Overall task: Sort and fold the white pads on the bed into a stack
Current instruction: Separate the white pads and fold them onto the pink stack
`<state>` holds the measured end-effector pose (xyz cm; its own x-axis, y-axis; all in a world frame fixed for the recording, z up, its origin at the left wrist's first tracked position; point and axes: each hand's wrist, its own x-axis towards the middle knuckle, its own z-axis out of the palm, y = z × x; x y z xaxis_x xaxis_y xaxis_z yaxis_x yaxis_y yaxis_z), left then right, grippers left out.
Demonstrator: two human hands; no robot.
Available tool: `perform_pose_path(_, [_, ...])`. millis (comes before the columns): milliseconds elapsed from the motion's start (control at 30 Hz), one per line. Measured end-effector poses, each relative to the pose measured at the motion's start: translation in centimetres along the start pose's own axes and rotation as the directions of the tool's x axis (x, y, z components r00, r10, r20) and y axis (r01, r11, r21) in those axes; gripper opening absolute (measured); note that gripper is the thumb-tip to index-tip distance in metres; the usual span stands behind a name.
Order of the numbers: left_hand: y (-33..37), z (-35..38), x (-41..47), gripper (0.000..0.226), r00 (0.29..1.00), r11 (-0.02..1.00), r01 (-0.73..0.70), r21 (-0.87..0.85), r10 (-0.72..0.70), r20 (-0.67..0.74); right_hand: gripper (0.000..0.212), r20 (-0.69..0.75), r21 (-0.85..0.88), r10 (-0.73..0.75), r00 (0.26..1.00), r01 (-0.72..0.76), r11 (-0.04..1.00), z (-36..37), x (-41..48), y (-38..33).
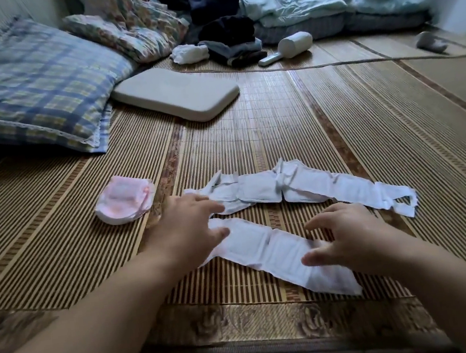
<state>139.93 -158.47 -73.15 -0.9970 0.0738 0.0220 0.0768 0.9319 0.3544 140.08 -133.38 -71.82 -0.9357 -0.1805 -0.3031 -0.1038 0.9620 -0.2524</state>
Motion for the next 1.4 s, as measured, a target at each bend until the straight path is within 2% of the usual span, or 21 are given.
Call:
perform_pose_path(100, [1.1,0.9,0.3,0.045,0.991,0.997,0.019,0.076,-0.029,0.133,0.068,0.041,-0.055,0.027,0.999,-0.024,0.998,0.2,-0.2,-0.6])
perform_pose_path(233, [1.3,0.8,0.6,0.046,0.977,0.977,0.112,0.183,-0.142,0.161,0.044,0.093,0.026,0.044,0.995,-0.046,0.999,0.1,-0.2,-0.5])
perform_pose_path(300, [1.0,0.4,0.7,0.052,0.965,0.97,0.165,0.181,-0.197,0.172,0.032,0.116,0.058,0.041,0.992,-0.048,0.997,0.0,-0.4,-0.1])
perform_pose_path(367, [0.7,0.1,0.7,0.047,0.954,0.97,0.188,0.156,-0.218,0.203,0.026,0.11,0.097,0.037,0.993,-0.048,0.994,-0.3,-0.5,0.4])
perform_pose_path(533, [-0.1,-0.6,0.9,0.039,0.936,0.979,0.174,0.106,-0.198,0.29,0.004,0.127,0.349,0.123,0.984,-0.161,0.923,-1.8,-0.3,3.0])
perform_pose_path(567, [-0.3,-0.8,0.9,0.036,0.928,0.984,0.173,0.048,-0.179,0.326,0.004,0.149,0.401,0.153,0.977,-0.201,0.894,-2.2,-0.3,3.7])
perform_pose_path(667, [-0.8,-1.7,0.6,0.025,0.897,0.965,0.203,-0.164,-0.116,0.427,0.027,0.211,0.499,0.202,0.956,-0.283,0.819,-3.0,-0.4,5.9])
perform_pose_path(767, [-1.3,-2.3,0.3,0.024,0.89,0.953,0.22,-0.209,-0.109,0.443,0.038,0.201,0.544,0.265,0.943,-0.333,0.77,-3.3,-0.4,7.4])
perform_pose_path(833, [-1.6,-2.4,0.2,0.021,0.889,0.946,0.246,-0.212,-0.132,0.439,0.04,0.169,0.544,0.3,0.939,-0.343,0.766,-3.3,-0.4,7.9])
perform_pose_path(967, [-2.0,-2.5,0.0,0.011,0.866,0.856,0.362,-0.37,-0.162,0.473,0.048,0.073,0.475,0.381,0.922,-0.368,0.799,-3.2,-0.3,8.0])
perform_pose_path(1067, [-2.1,-2.9,0.0,0.006,0.863,0.779,0.409,-0.475,-0.162,0.478,0.045,-0.032,0.459,0.415,0.909,-0.355,0.814,-3.7,-0.2,7.6])
perform_pose_path(1167, [-2.2,-3.1,-0.1,0.01,0.869,0.746,0.423,-0.515,-0.172,0.464,0.037,-0.057,0.564,0.359,0.931,-0.267,0.781,-3.9,-0.1,6.6])
perform_pose_path(1267, [-1.8,-3.0,0.0,0.011,0.889,0.704,0.411,-0.579,-0.166,0.428,0.029,-0.035,0.725,0.247,0.968,-0.146,0.673,-3.6,0.0,4.1])
perform_pose_path(1333, [-1.3,-3.0,0.2,0.01,0.9,0.677,0.391,-0.624,-0.138,0.414,0.028,-0.022,0.774,0.184,0.983,-0.1,0.625,-3.0,0.2,2.2])
perform_pose_path(1400, [-0.9,-3.1,0.3,0.009,0.906,0.654,0.374,-0.657,-0.107,0.409,0.027,-0.014,0.781,0.142,0.99,-0.077,0.619,-2.1,0.5,0.5])
